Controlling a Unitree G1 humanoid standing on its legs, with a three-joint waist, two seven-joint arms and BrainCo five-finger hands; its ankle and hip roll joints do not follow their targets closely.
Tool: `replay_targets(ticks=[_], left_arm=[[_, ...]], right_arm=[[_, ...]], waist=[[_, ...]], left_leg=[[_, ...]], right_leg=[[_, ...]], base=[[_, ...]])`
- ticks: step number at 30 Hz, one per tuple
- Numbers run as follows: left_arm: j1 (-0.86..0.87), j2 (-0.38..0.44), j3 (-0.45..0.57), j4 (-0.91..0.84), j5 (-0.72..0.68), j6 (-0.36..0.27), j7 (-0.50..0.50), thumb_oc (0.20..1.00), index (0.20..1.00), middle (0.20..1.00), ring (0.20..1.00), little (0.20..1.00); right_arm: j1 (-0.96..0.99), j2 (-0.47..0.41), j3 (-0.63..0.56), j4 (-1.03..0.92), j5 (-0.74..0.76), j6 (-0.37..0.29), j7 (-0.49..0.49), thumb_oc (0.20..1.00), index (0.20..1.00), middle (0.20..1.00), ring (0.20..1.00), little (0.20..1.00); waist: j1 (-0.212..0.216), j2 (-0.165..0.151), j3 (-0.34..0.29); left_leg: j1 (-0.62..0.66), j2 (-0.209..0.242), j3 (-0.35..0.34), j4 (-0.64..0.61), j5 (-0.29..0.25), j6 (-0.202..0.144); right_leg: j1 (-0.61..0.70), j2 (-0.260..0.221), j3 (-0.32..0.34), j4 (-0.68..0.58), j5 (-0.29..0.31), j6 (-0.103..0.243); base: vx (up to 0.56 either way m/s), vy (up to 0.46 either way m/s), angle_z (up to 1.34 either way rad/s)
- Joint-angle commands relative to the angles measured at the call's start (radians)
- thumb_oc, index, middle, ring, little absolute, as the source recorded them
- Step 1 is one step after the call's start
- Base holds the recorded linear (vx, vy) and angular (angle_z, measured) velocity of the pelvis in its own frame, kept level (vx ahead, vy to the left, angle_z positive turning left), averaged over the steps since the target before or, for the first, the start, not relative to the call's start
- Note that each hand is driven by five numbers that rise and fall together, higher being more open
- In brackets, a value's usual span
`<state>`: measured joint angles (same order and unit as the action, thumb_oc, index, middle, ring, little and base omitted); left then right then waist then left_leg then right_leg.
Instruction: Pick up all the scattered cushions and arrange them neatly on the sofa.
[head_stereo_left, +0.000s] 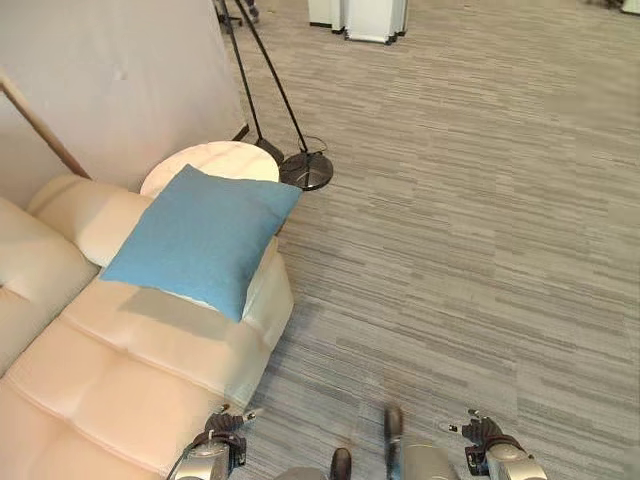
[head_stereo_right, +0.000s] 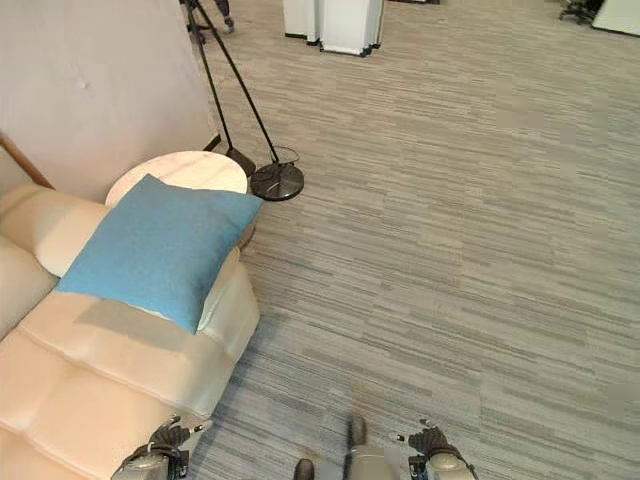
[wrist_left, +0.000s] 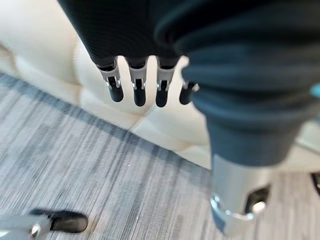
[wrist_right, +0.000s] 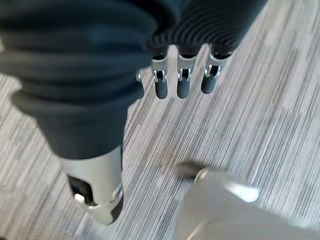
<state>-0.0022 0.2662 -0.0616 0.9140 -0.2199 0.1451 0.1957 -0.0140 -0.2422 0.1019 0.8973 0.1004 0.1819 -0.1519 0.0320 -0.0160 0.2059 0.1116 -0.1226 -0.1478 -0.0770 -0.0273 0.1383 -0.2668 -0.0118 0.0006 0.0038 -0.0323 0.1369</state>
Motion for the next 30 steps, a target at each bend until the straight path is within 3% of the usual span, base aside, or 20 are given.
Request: replay_targets(ticks=[1, 5, 7, 8, 9, 11, 12, 13, 15, 17, 18, 20, 21, 22, 23, 24, 26, 28, 29, 30], left_arm=[[-0.004, 0.012, 0.019, -0.047, -0.013, -0.022, -0.001, 1.000, 1.000, 1.000, 1.000, 1.000], [0.012, 0.000, 0.020, -0.018, -0.020, -0.023, -0.002, 1.000, 1.000, 1.000, 1.000, 1.000], [0.024, -0.005, 0.021, -0.012, -0.031, -0.021, -0.004, 1.000, 1.000, 1.000, 1.000, 1.000], [0.031, -0.008, 0.018, 0.001, -0.037, -0.019, -0.009, 1.000, 1.000, 1.000, 1.000, 1.000], [0.031, -0.008, 0.018, 0.001, -0.037, -0.019, -0.009, 1.000, 1.000, 1.000, 1.000, 1.000], [0.033, -0.013, 0.012, 0.001, -0.049, -0.023, -0.011, 1.000, 1.000, 1.000, 1.000, 1.000], [0.030, -0.014, 0.005, -0.007, -0.058, -0.025, -0.014, 1.000, 1.000, 1.000, 1.000, 1.000], [0.030, -0.014, 0.005, -0.007, -0.058, -0.025, -0.014, 1.000, 1.000, 1.000, 1.000, 1.000], [0.021, -0.009, 0.001, -0.007, -0.066, -0.028, -0.012, 1.000, 1.000, 1.000, 1.000, 1.000], [0.017, -0.010, -0.005, -0.012, -0.070, -0.025, -0.010, 1.000, 1.000, 1.000, 1.000, 1.000], [0.018, -0.010, -0.006, -0.013, -0.068, -0.024, -0.011, 1.000, 1.000, 1.000, 1.000, 1.000], [0.022, -0.007, -0.013, -0.011, -0.055, -0.020, -0.010, 1.000, 1.000, 1.000, 1.000, 1.000], [0.022, -0.007, -0.013, -0.011, -0.055, -0.020, -0.010, 1.000, 1.000, 1.000, 1.000, 1.000], [0.025, -0.007, -0.014, -0.011, -0.052, -0.018, -0.009, 1.000, 1.000, 1.000, 1.000, 1.000], [0.026, -0.009, -0.013, -0.017, -0.047, -0.015, -0.006, 1.000, 1.000, 1.000, 1.000, 1.000], [0.025, -0.008, -0.010, -0.013, -0.040, -0.011, -0.006, 1.000, 1.000, 1.000, 1.000, 1.000], [0.021, -0.007, -0.007, -0.012, -0.035, -0.011, -0.006, 1.000, 1.000, 1.000, 1.000, 1.000], [0.026, -0.006, 0.006, -0.012, -0.042, -0.009, -0.004, 1.000, 1.000, 1.000, 1.000, 1.000], [0.044, -0.003, 0.016, -0.012, -0.054, -0.008, -0.001, 1.000, 1.000, 1.000, 1.000, 1.000], [0.046, -0.004, 0.021, -0.007, -0.057, -0.006, 0.000, 1.000, 1.000, 1.000, 1.000, 1.000]], right_arm=[[-0.003, -0.041, -0.034, 0.016, 0.007, -0.013, -0.013, 1.000, 1.000, 1.000, 1.000, 1.000], [0.015, -0.048, -0.035, 0.039, 0.012, -0.019, -0.002, 1.000, 1.000, 1.000, 1.000, 1.000], [0.020, -0.055, -0.034, 0.049, 0.016, -0.020, 0.000, 1.000, 1.000, 1.000, 1.000, 1.000], [0.023, -0.062, -0.032, 0.064, 0.024, -0.022, 0.003, 1.000, 1.000, 1.000, 1.000, 1.000], [0.023, -0.062, -0.032, 0.065, 0.024, -0.023, 0.003, 1.000, 1.000, 1.000, 1.000, 1.000], [0.023, -0.067, -0.036, 0.065, 0.042, -0.029, 0.005, 1.000, 1.000, 1.000, 1.000, 1.000], [0.016, -0.075, -0.038, 0.057, 0.053, -0.035, 0.003, 1.000, 1.000, 1.000, 1.000, 1.000], [0.015, -0.075, -0.039, 0.057, 0.053, -0.035, 0.003, 1.000, 1.000, 1.000, 1.000, 1.000], [-0.001, -0.082, -0.032, 0.067, 0.051, -0.034, -0.002, 1.000, 1.000, 1.000, 1.000, 1.000], [-0.003, -0.082, -0.033, 0.074, 0.052, -0.026, -0.005, 1.000, 1.000, 1.000, 1.000, 1.000], [-0.001, -0.081, -0.032, 0.073, 0.052, -0.025, -0.006, 1.000, 1.000, 1.000, 1.000, 1.000], [-0.001, -0.077, -0.026, 0.068, 0.049, -0.025, -0.010, 1.000, 1.000, 1.000, 1.000, 1.000], [-0.001, -0.077, -0.026, 0.068, 0.049, -0.025, -0.010, 1.000, 1.000, 1.000, 1.000, 1.000], [0.001, -0.076, -0.021, 0.068, 0.044, -0.023, -0.011, 1.000, 1.000, 1.000, 1.000, 1.000], [0.005, -0.071, -0.015, 0.067, 0.038, -0.024, -0.012, 1.000, 1.000, 1.000, 1.000, 1.000], [0.007, -0.067, -0.012, 0.066, 0.033, -0.025, -0.013, 1.000, 1.000, 1.000, 1.000, 1.000], [0.007, -0.066, -0.009, 0.065, 0.029, -0.027, -0.011, 1.000, 1.000, 1.000, 1.000, 1.000], [-0.002, -0.065, 0.001, 0.069, 0.013, -0.018, -0.010, 1.000, 1.000, 1.000, 1.000, 1.000], [-0.003, -0.062, 0.010, 0.062, -0.001, -0.015, -0.004, 1.000, 1.000, 1.000, 1.000, 1.000], [-0.001, -0.059, 0.011, 0.059, -0.007, -0.015, -0.003, 1.000, 1.000, 1.000, 1.000, 1.000]], waist=[[-0.028, 0.003, -0.004], [-0.035, 0.000, -0.043], [-0.036, 0.007, -0.058], [-0.033, 0.016, -0.066], [-0.035, 0.016, -0.066], [-0.034, 0.021, -0.057], [-0.025, 0.015, -0.033], [-0.026, 0.017, -0.033], [-0.019, 0.010, -0.017], [-0.015, -0.008, -0.012], [-0.011, -0.013, -0.011], [-0.018, -0.026, -0.016], [-0.018, -0.026, -0.016], [-0.019, -0.023, -0.016], [-0.026, -0.012, -0.021], [-0.027, -0.009, -0.019], [-0.033, -0.005, -0.020], [-0.026, -0.003, -0.030], [-0.017, -0.003, -0.047], [-0.019, -0.005, -0.055]], left_leg=[[0.066, 0.009, 0.080, -0.008, -0.068, -0.100], [0.119, 0.025, 0.033, 0.023, -0.123, -0.109], [0.132, 0.051, 0.015, 0.076, -0.129, -0.125], [0.115, 0.069, 0.011, 0.183, -0.098, -0.151], [0.113, 0.069, 0.009, 0.187, -0.101, -0.151], [0.044, 0.072, 0.034, 0.381, -0.029, -0.188], [-0.062, 0.069, 0.074, 0.565, 0.031, -0.207], [-0.068, 0.070, 0.073, 0.573, 0.027, -0.207], [-0.129, 0.100, 0.150, 0.667, 0.030, -0.196], [-0.186, 0.124, 0.229, 0.590, -0.027, -0.164], [-0.203, 0.122, 0.237, 0.588, -0.040, -0.160], [-0.241, 0.110, 0.284, 0.393, -0.076, -0.141], [-0.240, 0.109, 0.284, 0.391, -0.075, -0.141], [-0.245, 0.114, 0.290, 0.302, -0.037, -0.147], [-0.248, 0.119, 0.301, 0.131, 0.081, -0.176], [-0.237, 0.120, 0.325, 0.046, 0.103, -0.192], [-0.248, 0.126, 0.356, -0.010, 0.116, -0.201], [-0.266, 0.136, 0.378, -0.010, 0.134, -0.214], [-0.247, 0.134, 0.364, -0.010, 0.119, -0.201], [-0.245, 0.133, 0.361, -0.010, 0.142, -0.203]], right_leg=[[0.071, 0.011, -0.031, -0.091, 0.135, 0.014], [0.113, 0.018, -0.013, -0.071, 0.151, -0.012], [0.128, 0.025, -0.043, -0.037, 0.128, -0.025], [0.163, 0.033, -0.077, -0.020, 0.092, -0.044], [0.164, 0.032, -0.080, -0.020, 0.091, -0.044], [0.219, 0.034, -0.107, -0.025, 0.060, -0.060], [0.268, 0.029, -0.126, -0.037, 0.038, -0.079], [0.266, 0.030, -0.128, -0.037, 0.039, -0.079], [0.297, 0.031, -0.150, -0.037, 0.011, -0.098], [0.337, 0.007, -0.183, -0.046, -0.017, -0.105], [0.353, 0.004, -0.191, -0.053, -0.022, -0.105], [0.372, -0.008, -0.227, -0.055, -0.050, -0.098], [0.373, -0.009, -0.227, -0.055, -0.050, -0.098], [0.385, -0.005, -0.235, -0.055, -0.057, -0.099], [0.411, 0.012, -0.253, -0.058, -0.071, -0.104], [0.432, 0.014, -0.256, -0.058, -0.087, -0.101], [0.444, 0.020, -0.266, -0.057, -0.096, -0.102], [0.476, 0.027, -0.272, -0.052, -0.110, -0.103], [0.493, 0.029, -0.267, -0.046, -0.127, -0.099], [0.506, 0.027, -0.276, -0.044, -0.138, -0.096]], base=[[0.42, -0.113, 0.76], [0.37, -0.122, 0.76], [0.56, -0.256, 0.48], [0.46, -0.227, 0.54], [0.46, -0.208, 0.77], [0.34, -0.178, 0.84], [0.25, -0.167, 0.63], [0.22, -0.185, 0.50], [0.19, -0.159, 0.31], [0.26, -0.156, 0.28], [0.23, -0.102, 0.40], [0.25, -0.059, 0.62], [0.23, -0.028, 0.64], [0.26, 0.005, 0.44], [0.39, 0.024, 0.37], [0.31, 0.027, 0.32], [0.21, 0.051, 0.49], [0.43, 0.120, 0.29], [0.50, 0.149, 0.20], [0.42, 0.148, 0.16]])
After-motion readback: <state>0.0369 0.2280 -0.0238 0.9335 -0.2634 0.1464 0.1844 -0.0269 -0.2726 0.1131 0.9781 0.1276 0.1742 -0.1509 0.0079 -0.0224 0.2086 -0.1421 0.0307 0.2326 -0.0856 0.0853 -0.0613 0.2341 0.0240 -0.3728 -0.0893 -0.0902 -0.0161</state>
